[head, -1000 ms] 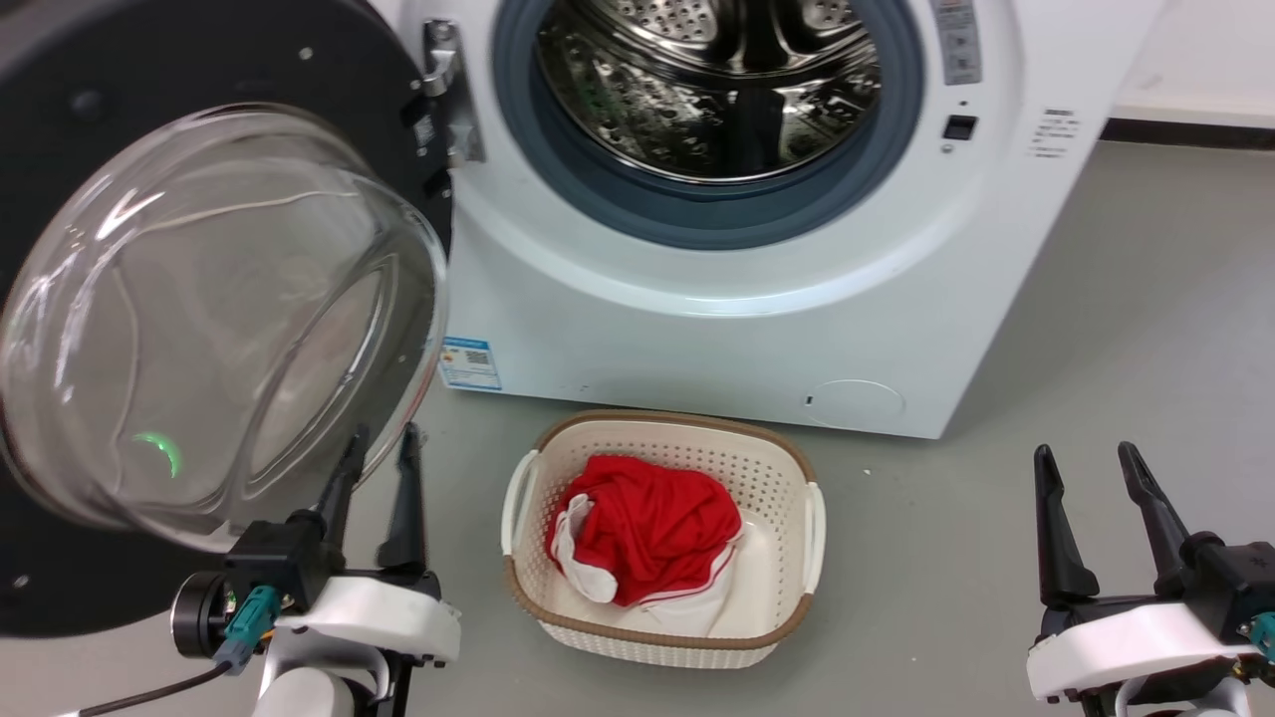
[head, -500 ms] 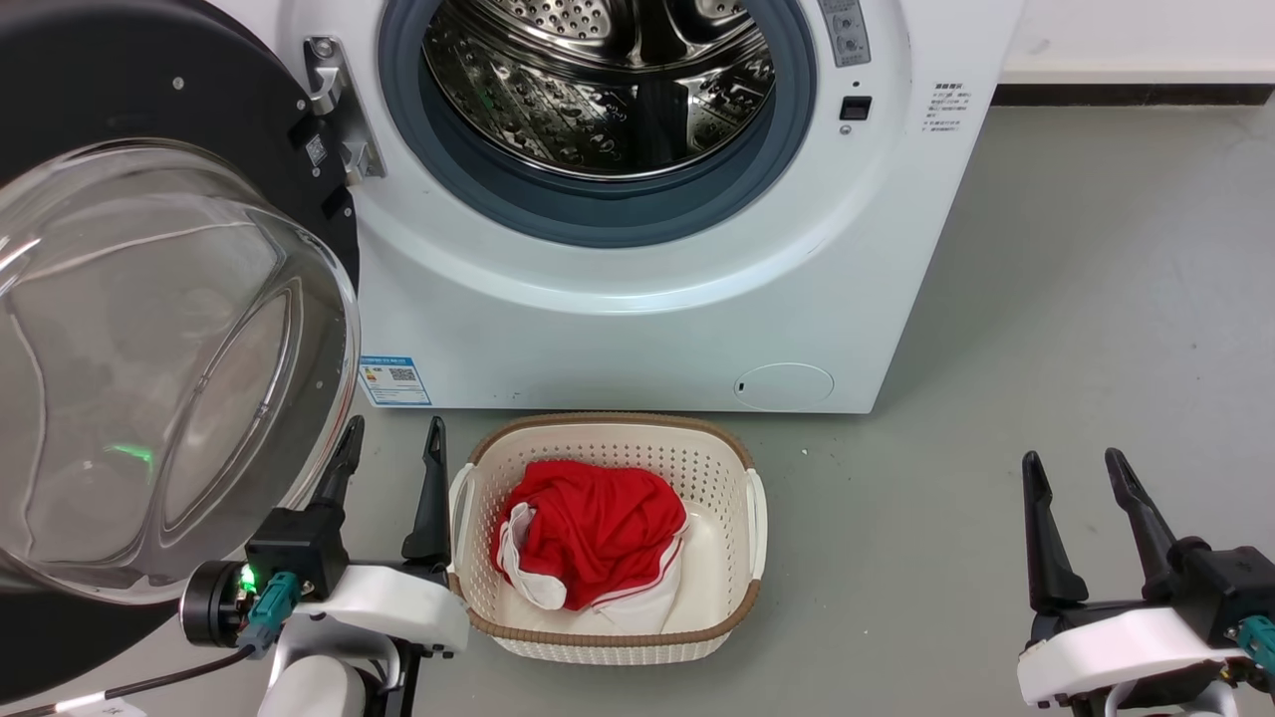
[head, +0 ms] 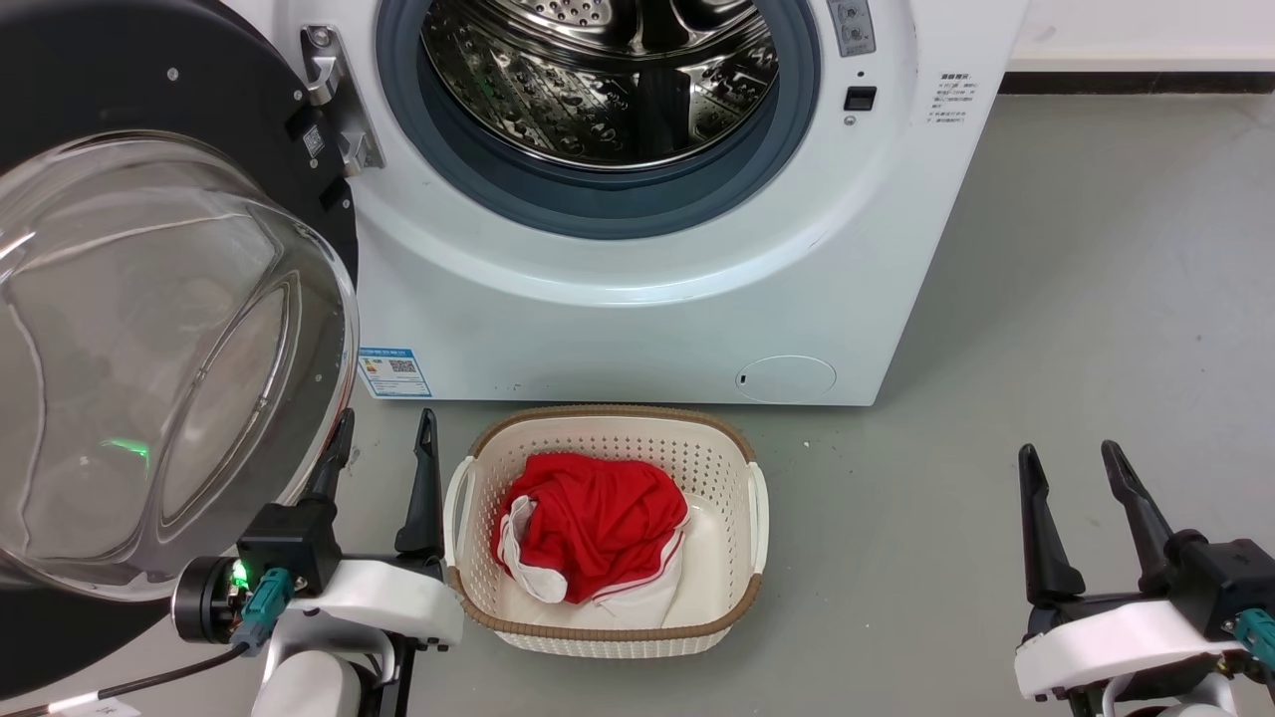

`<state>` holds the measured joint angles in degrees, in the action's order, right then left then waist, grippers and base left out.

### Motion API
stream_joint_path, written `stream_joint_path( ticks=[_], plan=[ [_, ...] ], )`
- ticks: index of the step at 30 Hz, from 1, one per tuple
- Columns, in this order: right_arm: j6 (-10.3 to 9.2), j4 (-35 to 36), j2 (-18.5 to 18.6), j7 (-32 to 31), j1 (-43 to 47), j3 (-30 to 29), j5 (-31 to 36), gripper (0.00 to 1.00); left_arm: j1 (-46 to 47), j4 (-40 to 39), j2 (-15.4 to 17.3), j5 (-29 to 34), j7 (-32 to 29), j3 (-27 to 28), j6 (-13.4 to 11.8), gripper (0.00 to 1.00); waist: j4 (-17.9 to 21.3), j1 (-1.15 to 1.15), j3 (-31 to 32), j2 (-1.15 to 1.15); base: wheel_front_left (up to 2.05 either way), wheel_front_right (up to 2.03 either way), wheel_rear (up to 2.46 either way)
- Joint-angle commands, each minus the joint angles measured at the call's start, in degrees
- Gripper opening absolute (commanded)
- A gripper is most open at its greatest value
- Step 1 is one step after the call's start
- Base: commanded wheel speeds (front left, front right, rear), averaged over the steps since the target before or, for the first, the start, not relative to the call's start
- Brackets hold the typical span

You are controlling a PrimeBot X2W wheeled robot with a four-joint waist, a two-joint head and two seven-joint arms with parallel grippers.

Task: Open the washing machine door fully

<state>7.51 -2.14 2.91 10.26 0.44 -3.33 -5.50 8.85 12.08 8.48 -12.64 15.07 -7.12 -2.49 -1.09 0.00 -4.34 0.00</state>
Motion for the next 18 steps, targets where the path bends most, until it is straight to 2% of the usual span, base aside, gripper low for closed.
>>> stream_joint_path(
  ticks=[1,9,10,15,18],
  plan=[
    [-0.04,-0.12,-0.07,0.27,-0.26,0.03,-0.06,1.00,0.40,-0.25,-0.19,0.40,0.14,0.09,0.31,1.00,-0.01,0.00,0.01,0.00,0.00,0.00,0.00],
    [-0.04,0.17,-0.07,0.27,-0.23,0.08,-0.38,1.00,0.28,-0.89,-0.49,0.88,0.14,0.43,0.90,1.00,0.04,0.00,-0.26,0.00,0.00,0.00,0.00],
    [0.00,0.05,0.00,0.05,0.01,0.09,-0.03,0.00,-0.01,-0.78,-0.30,0.80,0.00,0.37,0.91,0.00,0.05,0.00,-0.27,0.00,0.00,0.00,0.00],
    [0.01,-1.81,-0.02,-0.21,1.13,0.27,-0.47,0.00,-1.58,1.19,-0.55,0.35,-0.41,0.18,0.98,0.00,0.06,0.00,-0.26,0.00,0.00,0.00,0.00],
    [0.01,-2.05,0.09,-0.69,0.93,0.37,-4.33,0.00,-1.40,1.45,-0.76,-3.00,-1.49,0.95,1.36,0.00,0.08,0.00,-0.15,0.00,0.00,0.00,0.00]
  ],
)
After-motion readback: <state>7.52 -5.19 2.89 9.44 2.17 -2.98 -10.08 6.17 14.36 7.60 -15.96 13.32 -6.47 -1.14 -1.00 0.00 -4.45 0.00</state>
